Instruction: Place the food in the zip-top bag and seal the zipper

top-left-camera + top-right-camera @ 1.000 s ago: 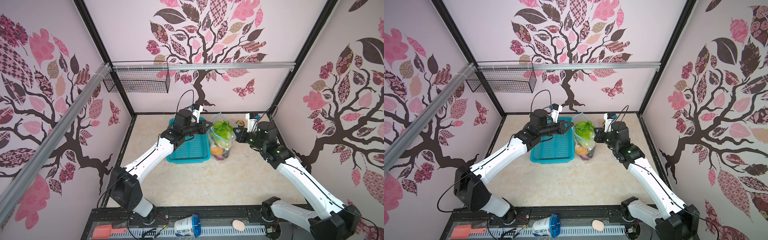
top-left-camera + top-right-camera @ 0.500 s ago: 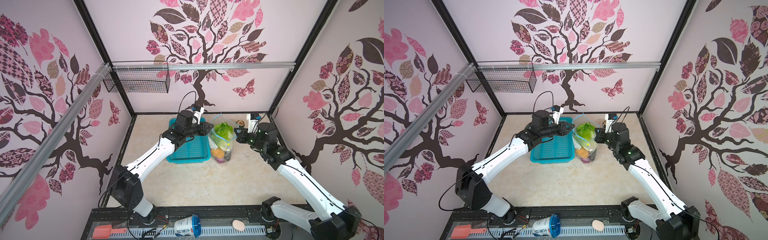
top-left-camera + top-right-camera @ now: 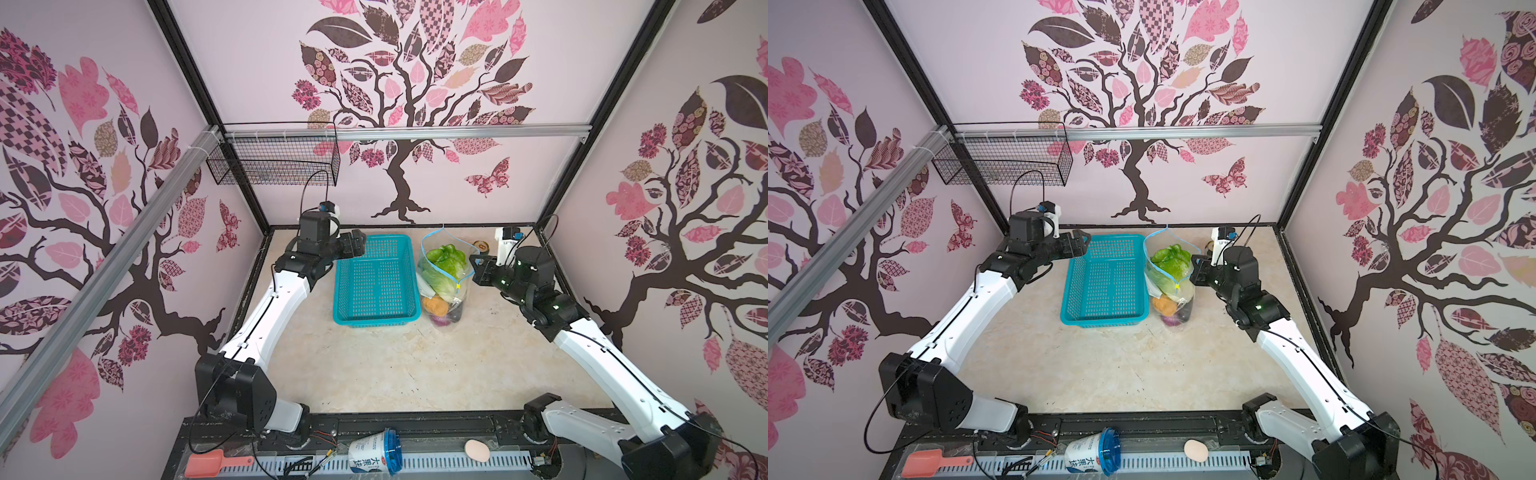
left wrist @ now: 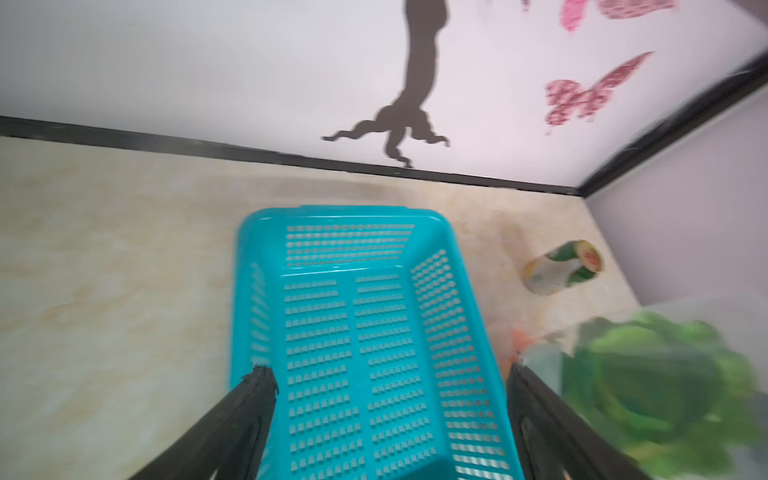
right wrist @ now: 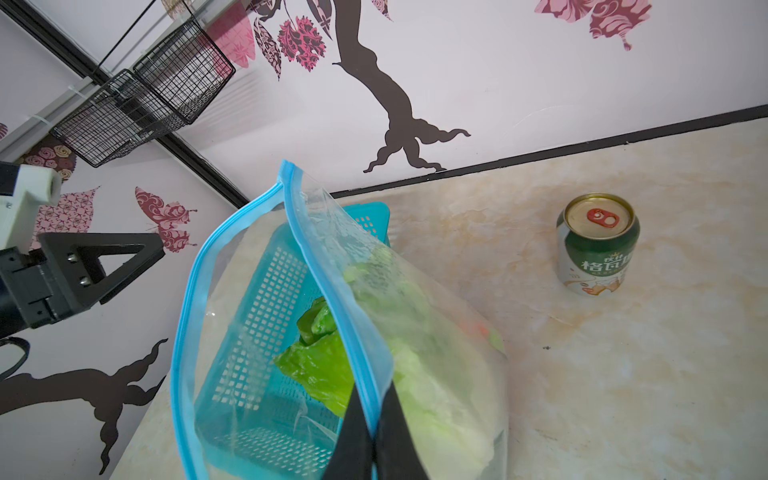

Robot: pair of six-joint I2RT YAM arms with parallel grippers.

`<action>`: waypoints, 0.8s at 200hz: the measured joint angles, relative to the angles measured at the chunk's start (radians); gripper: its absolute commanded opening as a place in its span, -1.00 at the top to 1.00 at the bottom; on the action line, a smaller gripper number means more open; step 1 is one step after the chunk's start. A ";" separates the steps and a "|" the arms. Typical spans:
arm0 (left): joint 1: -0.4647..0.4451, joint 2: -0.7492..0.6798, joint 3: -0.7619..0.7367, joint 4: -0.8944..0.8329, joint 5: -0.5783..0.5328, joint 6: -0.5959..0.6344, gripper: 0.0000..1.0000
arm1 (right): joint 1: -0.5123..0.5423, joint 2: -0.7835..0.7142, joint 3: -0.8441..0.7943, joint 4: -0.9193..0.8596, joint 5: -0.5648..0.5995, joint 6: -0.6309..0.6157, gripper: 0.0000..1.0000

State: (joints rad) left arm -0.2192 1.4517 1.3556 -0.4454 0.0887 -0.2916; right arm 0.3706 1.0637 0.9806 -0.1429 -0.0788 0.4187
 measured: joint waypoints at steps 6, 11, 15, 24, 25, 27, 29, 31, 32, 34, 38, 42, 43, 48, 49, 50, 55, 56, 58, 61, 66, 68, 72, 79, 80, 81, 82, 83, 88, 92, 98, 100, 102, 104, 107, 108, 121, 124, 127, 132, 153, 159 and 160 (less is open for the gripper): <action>0.013 0.000 -0.015 -0.001 -0.026 0.016 -0.85 | 0.000 0.000 -0.001 0.002 0.000 0.000 1.00; 0.022 0.001 -0.030 -0.002 -0.047 0.027 -0.85 | 0.000 0.000 -0.002 0.005 0.000 0.000 1.00; 0.026 0.002 -0.039 -0.003 -0.059 0.035 -0.85 | 0.000 0.000 -0.003 0.006 0.000 0.000 1.00; 0.037 0.014 -0.062 -0.008 -0.085 0.052 -0.85 | 0.000 0.001 -0.005 0.009 0.000 0.000 1.00; 0.038 0.018 -0.065 -0.008 -0.089 0.055 -0.85 | 0.000 0.001 -0.006 0.010 0.000 0.000 1.00; 0.040 0.021 -0.067 -0.009 -0.092 0.056 -0.85 | 0.000 0.001 -0.006 0.010 0.000 0.000 1.00; 0.042 0.025 -0.070 -0.010 -0.096 0.059 -0.85 | 0.000 0.002 -0.006 0.010 0.000 0.000 1.00; 0.043 0.031 -0.073 -0.011 -0.099 0.061 -0.86 | 0.000 0.002 -0.006 0.010 0.000 0.000 1.00; 0.044 0.036 -0.075 -0.011 -0.101 0.063 -0.86 | 0.000 0.003 -0.006 0.011 0.000 0.000 1.00; 0.045 0.040 -0.076 -0.012 -0.104 0.065 -0.86 | 0.000 0.003 -0.006 0.011 0.000 0.000 1.00; 0.048 0.055 -0.079 -0.013 -0.109 0.069 -0.86 | 0.000 0.004 -0.006 0.012 0.000 0.000 1.00; 0.050 0.069 -0.079 -0.015 -0.113 0.074 -0.86 | 0.000 0.005 -0.006 0.012 0.000 0.000 1.00; 0.050 0.075 -0.079 -0.015 -0.113 0.074 -0.86 | 0.000 0.005 -0.006 0.012 0.000 0.000 1.00; 0.051 0.095 -0.079 -0.014 -0.116 0.080 -0.86 | 0.000 0.007 -0.006 0.013 0.000 0.001 1.00; 0.051 0.098 -0.079 -0.014 -0.116 0.080 -0.86 | 0.000 0.007 -0.006 0.013 0.000 0.001 1.00; 0.052 0.105 -0.079 -0.014 -0.117 0.080 -0.86 | 0.000 0.007 -0.006 0.013 0.000 0.001 1.00; 0.053 0.127 -0.079 -0.014 -0.119 0.084 -0.86 | 0.000 0.009 -0.006 0.014 -0.001 0.001 1.00; 0.053 0.130 -0.079 -0.015 -0.119 0.084 -0.86 | 0.000 0.010 -0.006 0.014 -0.001 0.001 1.00; 0.053 0.140 -0.079 -0.016 -0.118 0.086 -0.86 | 0.000 0.011 -0.006 0.015 -0.001 0.002 1.00; 0.053 0.152 -0.079 -0.017 -0.118 0.087 -0.86 | 0.000 0.012 -0.006 0.016 -0.003 0.002 1.00; 0.053 0.174 -0.079 -0.021 -0.119 0.089 -0.86 | 0.000 0.014 -0.006 0.018 -0.003 0.003 1.00; 0.053 0.182 -0.079 -0.022 -0.118 0.090 -0.86 | 0.000 0.015 -0.006 0.018 -0.003 0.003 1.00; 0.053 0.200 -0.079 -0.026 -0.118 0.092 -0.86 | 0.000 0.018 -0.006 0.020 -0.004 0.003 1.00; 0.053 0.227 -0.079 -0.032 -0.119 0.094 -0.87 | 0.000 0.021 -0.006 0.021 -0.005 0.003 1.00; 0.053 0.230 -0.079 -0.033 -0.119 0.095 -0.86 | 0.000 0.021 -0.006 0.021 -0.005 0.003 1.00; 0.053 0.232 -0.079 -0.034 -0.120 0.095 -0.86 | 0.000 0.022 -0.006 0.021 -0.005 0.003 1.00; 0.053 0.237 -0.079 -0.035 -0.119 0.095 -0.87 | 0.000 0.022 -0.006 0.021 -0.005 0.003 1.00; 0.053 0.239 -0.079 -0.036 -0.120 0.095 -0.87 | 0.000 0.023 -0.006 0.021 -0.006 0.003 1.00; 0.053 0.255 -0.079 -0.041 -0.125 0.097 -0.87 | 0.000 0.024 -0.006 0.022 -0.007 0.003 1.00; 0.053 0.266 -0.079 -0.045 -0.130 0.098 -0.86 | 0.000 0.026 -0.006 0.023 -0.008 0.003 1.00; 0.053 0.278 -0.079 -0.052 -0.139 0.100 -0.87 | 0.000 0.027 -0.006 0.024 -0.008 0.003 1.00; 0.053 0.282 -0.079 -0.053 -0.143 0.100 -0.87 | 0.000 0.028 -0.006 0.024 -0.009 0.003 1.00; 0.053 0.285 -0.079 -0.055 -0.146 0.100 -0.86 | 0.000 0.028 -0.006 0.025 -0.009 0.003 1.00; 0.054 0.288 -0.079 -0.057 -0.152 0.101 -0.87 | 0.000 0.028 -0.006 0.025 -0.010 0.003 1.00; 0.054 0.291 -0.079 -0.058 -0.158 0.101 -0.86 | 0.000 0.028 -0.006 0.026 -0.011 0.003 1.00; 0.055 0.292 -0.079 -0.058 -0.159 0.101 -0.87 | 0.000 0.028 -0.006 0.027 -0.011 0.003 1.00; 0.063 0.298 -0.079 -0.063 -0.193 0.101 -0.87 | 0.000 0.028 -0.006 0.029 -0.014 0.003 1.00; 0.067 0.298 -0.079 -0.064 -0.201 0.101 -0.87 | 0.000 0.028 -0.006 0.029 -0.014 0.003 1.00; 0.072 0.299 -0.079 -0.064 -0.206 0.100 -0.87 | 0.000 0.028 -0.006 0.030 -0.015 0.003 1.00; 0.082 0.299 -0.079 -0.066 -0.218 0.098 -0.86 | 0.000 0.028 -0.006 0.030 -0.016 0.003 1.00; 0.144 0.299 -0.079 -0.069 -0.246 0.084 -0.86 | 0.000 0.028 -0.006 0.032 -0.021 0.003 1.00; 0.165 0.298 -0.079 -0.069 -0.256 0.081 -0.87 | 0.000 0.028 -0.006 0.033 -0.022 0.003 1.00; 0.167 0.298 -0.079 -0.069 -0.257 0.081 -0.87 | 0.000 0.028 -0.006 0.033 -0.022 0.003 1.00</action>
State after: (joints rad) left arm -0.0517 1.7500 1.2770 -0.5144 -0.1688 -0.2108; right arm 0.3706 1.0920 0.9745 -0.1101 -0.1009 0.4213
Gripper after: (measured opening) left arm 0.932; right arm 0.046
